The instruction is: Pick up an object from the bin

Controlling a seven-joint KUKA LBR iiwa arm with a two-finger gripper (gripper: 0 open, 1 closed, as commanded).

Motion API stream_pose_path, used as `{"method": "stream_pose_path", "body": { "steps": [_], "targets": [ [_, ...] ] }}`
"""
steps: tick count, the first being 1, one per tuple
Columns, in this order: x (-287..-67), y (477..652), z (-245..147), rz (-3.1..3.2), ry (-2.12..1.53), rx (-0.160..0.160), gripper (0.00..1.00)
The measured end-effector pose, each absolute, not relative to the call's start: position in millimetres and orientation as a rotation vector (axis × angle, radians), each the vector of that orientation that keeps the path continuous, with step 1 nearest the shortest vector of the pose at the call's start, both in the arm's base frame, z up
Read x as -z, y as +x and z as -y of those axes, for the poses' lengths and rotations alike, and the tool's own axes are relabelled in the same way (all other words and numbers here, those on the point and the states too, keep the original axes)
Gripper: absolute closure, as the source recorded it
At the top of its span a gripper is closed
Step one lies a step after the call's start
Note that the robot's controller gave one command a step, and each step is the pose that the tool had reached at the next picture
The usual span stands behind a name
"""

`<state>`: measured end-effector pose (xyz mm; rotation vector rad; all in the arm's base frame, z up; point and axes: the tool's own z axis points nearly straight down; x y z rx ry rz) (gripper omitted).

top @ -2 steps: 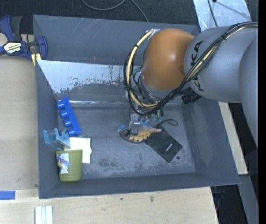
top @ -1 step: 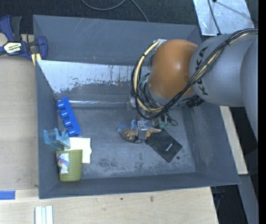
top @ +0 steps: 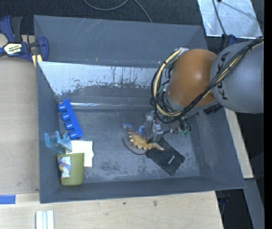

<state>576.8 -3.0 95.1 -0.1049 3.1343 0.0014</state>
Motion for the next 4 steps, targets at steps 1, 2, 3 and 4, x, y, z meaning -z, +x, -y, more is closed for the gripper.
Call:
{"method": "stream_pose_path", "body": {
  "steps": [1, 2, 3, 4],
  "targets": [
    [-95, 576.8, 3, -3.134, -0.104, -0.002, 1.0],
    [-216, 578.5, 7, -3.132, -0.017, -0.002, 1.0],
    [-216, 578.4, 7, -3.132, -0.017, -0.002, 1.0],
    [-204, 577.3, 1, -3.123, -0.127, 0.002, 1.0]
  ]
}}
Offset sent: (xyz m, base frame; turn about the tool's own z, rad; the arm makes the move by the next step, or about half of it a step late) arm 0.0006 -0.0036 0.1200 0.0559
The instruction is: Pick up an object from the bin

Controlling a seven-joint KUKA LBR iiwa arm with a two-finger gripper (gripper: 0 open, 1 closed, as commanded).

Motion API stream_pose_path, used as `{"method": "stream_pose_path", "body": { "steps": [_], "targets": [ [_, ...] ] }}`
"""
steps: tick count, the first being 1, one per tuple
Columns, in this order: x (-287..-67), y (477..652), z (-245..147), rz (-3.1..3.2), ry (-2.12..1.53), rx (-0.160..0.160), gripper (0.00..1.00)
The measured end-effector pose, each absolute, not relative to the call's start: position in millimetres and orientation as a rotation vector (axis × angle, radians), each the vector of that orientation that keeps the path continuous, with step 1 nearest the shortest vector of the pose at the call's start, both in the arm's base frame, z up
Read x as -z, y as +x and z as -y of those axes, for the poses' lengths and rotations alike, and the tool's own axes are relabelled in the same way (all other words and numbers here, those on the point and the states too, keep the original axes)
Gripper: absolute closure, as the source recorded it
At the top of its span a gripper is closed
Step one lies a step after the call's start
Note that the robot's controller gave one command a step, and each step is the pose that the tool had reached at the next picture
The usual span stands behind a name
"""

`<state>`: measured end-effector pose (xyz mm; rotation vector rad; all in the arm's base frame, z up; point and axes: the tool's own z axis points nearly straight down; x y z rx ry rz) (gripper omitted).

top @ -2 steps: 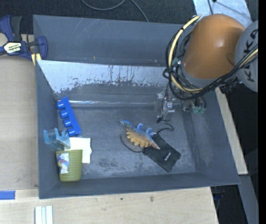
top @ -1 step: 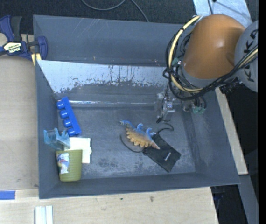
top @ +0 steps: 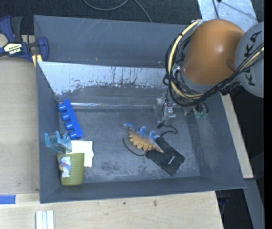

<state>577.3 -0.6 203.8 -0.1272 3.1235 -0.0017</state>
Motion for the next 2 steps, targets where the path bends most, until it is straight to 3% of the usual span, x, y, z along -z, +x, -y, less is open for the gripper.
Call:
{"method": "stream_pose_path", "body": {
  "steps": [1, 2],
  "targets": [
    [-178, 550.3, -5, -3.109, -0.367, -0.001, 1.0],
    [-138, 552.9, -12, -3.12, -0.153, 0.001, 0.0]
  ]
}}
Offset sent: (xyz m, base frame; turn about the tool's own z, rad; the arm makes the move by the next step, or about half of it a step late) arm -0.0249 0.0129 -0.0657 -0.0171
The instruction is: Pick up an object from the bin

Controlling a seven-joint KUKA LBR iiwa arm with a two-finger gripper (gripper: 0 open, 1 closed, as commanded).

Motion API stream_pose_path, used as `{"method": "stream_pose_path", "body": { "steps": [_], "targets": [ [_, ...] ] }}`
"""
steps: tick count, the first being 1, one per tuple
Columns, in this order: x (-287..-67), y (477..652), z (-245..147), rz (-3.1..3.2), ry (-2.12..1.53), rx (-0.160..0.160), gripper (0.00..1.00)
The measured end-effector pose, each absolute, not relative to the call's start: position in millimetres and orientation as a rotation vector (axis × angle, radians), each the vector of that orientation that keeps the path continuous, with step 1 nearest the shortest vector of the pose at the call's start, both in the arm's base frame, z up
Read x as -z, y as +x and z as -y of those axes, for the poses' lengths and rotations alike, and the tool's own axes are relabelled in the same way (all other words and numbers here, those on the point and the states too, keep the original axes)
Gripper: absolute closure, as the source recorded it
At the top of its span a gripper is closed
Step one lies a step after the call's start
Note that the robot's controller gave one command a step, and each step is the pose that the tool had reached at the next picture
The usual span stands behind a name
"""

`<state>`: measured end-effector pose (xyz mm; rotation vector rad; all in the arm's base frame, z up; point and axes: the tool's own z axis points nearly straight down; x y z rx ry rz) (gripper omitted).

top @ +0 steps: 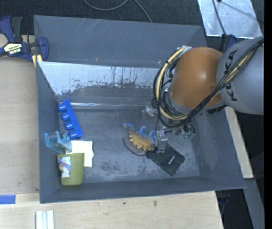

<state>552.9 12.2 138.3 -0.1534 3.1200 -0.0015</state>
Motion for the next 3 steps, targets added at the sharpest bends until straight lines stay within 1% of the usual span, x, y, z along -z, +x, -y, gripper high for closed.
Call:
{"method": "stream_pose_path", "body": {
  "steps": [1, 2, 3],
  "targets": [
    [-138, 553.1, -12, -3.12, -0.153, 0.002, 0.0],
    [-72, 559.8, -9, -3.119, -0.058, 0.001, 1.0],
    [-73, 560.0, -9, -3.119, -0.056, 0.001, 1.0]
  ]
}}
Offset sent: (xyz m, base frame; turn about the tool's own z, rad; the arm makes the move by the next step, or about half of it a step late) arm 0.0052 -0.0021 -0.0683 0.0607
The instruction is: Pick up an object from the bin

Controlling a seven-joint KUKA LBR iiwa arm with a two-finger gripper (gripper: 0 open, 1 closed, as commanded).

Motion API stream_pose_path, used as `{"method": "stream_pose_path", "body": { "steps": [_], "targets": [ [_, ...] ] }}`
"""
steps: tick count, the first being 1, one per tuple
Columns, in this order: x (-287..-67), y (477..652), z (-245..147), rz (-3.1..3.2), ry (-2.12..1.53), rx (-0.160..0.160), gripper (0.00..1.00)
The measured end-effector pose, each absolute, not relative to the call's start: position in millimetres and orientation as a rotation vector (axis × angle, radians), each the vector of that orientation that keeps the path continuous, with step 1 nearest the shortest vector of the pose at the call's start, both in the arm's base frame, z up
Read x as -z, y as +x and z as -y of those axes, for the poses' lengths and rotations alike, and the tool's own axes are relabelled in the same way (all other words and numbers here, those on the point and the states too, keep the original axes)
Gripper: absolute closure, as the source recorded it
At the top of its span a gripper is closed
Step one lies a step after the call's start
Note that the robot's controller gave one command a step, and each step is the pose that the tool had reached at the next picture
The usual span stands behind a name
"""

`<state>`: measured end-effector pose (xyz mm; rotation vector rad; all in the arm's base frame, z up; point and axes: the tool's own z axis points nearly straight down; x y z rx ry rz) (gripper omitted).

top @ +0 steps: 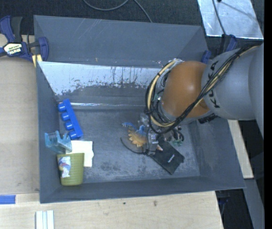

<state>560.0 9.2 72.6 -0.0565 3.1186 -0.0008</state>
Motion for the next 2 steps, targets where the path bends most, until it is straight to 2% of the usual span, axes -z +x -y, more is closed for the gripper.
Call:
{"method": "stream_pose_path", "body": {
  "steps": [2],
  "targets": [
    [-72.7, 560.2, -9.2, -3.118, -0.055, 0.001, 1.0]
  ]
}}
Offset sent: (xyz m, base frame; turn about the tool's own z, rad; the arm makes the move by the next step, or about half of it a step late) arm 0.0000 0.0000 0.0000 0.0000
